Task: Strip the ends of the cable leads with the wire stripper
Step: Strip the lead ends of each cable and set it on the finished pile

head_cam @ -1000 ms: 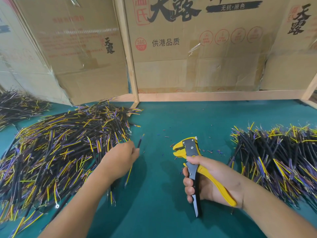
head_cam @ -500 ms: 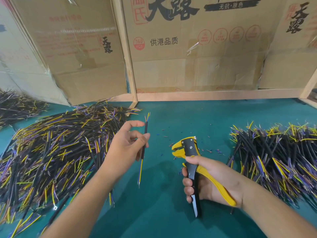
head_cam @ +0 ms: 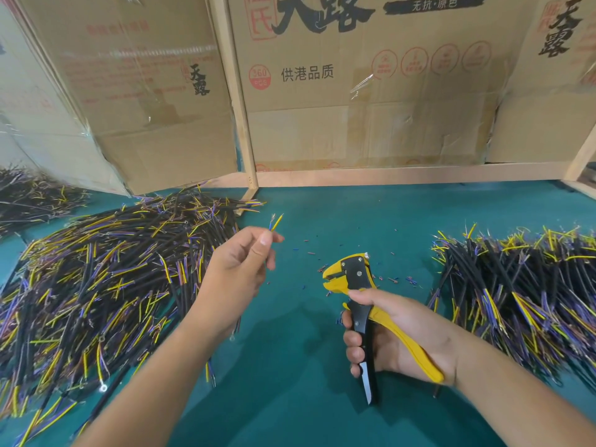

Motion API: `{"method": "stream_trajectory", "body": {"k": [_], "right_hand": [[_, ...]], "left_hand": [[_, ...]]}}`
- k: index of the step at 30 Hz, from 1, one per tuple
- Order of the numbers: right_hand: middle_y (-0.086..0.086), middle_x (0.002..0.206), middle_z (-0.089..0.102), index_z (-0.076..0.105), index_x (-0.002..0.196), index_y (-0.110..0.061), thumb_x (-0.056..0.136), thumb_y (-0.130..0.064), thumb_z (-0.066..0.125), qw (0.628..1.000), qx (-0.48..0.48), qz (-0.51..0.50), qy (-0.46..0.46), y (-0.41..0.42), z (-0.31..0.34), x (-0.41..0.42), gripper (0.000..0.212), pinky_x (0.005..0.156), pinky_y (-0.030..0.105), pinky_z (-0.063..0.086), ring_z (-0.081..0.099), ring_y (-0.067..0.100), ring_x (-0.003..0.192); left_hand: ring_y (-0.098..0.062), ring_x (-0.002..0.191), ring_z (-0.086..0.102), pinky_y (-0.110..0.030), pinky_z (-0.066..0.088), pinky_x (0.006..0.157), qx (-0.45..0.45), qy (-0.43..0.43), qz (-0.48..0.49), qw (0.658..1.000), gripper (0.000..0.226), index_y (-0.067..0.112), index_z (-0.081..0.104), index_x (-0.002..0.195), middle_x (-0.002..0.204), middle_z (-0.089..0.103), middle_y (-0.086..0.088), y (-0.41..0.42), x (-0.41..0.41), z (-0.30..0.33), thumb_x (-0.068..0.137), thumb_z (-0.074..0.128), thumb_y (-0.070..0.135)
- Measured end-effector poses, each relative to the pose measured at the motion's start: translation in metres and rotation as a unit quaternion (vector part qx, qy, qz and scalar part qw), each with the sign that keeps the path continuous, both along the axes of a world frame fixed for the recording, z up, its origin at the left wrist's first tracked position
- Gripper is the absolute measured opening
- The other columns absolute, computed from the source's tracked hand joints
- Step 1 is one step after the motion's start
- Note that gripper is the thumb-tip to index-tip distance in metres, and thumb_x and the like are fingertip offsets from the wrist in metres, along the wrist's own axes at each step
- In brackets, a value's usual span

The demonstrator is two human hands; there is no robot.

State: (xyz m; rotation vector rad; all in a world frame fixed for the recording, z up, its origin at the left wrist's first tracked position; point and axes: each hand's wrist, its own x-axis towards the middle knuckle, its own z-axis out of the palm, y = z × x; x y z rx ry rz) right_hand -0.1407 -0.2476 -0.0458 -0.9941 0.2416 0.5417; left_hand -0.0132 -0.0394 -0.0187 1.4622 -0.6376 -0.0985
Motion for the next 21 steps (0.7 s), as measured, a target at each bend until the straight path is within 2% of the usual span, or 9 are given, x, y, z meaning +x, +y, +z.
{"method": "stream_trajectory", "body": {"k": [2,5,10,21], "right_hand": [[0.012,0.074,0.051,0.062,0.086,-0.007,0.083,-0.041,0.074,1.0,0.001,0.0,-0.001,0.0004,0.0005,-0.0006,0.036,0.071,0.043,0.052,0.051,0.028,0.064],[0.011,0.074,0.051,0.061,0.086,-0.007,0.088,-0.041,0.067,1.0,-0.005,-0.004,-0.001,0.0009,0.0021,-0.001,0.035,0.07,0.042,0.052,0.051,0.028,0.064],[0.012,0.073,0.049,0.059,0.086,-0.007,0.089,-0.041,0.064,1.0,-0.014,-0.01,0.004,0.0024,0.0049,-0.0019,0.035,0.069,0.042,0.052,0.05,0.028,0.063],[0.012,0.073,0.049,0.059,0.087,-0.006,0.09,-0.041,0.063,1.0,-0.015,-0.013,0.005,0.0029,0.004,-0.0015,0.035,0.07,0.043,0.052,0.05,0.028,0.063]], "left_hand": [[-0.011,0.044,0.024,-0.017,0.023,0.041,0.006,-0.01,-0.005,1.0,0.02,0.026,0.067,0.103,0.067,0.052,-0.001,-0.0004,-0.0014,0.002,0.095,0.052,0.036],[-0.014,0.041,0.029,-0.018,0.028,0.041,0.023,-0.03,0.002,0.999,0.021,0.036,0.062,0.111,0.068,0.058,-0.003,0.0001,-0.0012,0.0025,0.103,0.049,0.022],[-0.013,0.041,0.03,-0.018,0.029,0.042,0.04,-0.057,-0.004,0.998,0.031,0.037,0.053,0.127,0.074,0.06,-0.003,0.003,-0.0003,0.0028,0.107,0.043,0.016],[-0.012,0.042,0.027,-0.019,0.029,0.042,0.046,-0.064,-0.037,0.996,0.029,0.034,0.051,0.126,0.074,0.062,-0.002,0.0017,-0.0028,0.0011,0.106,0.044,0.015]]}}
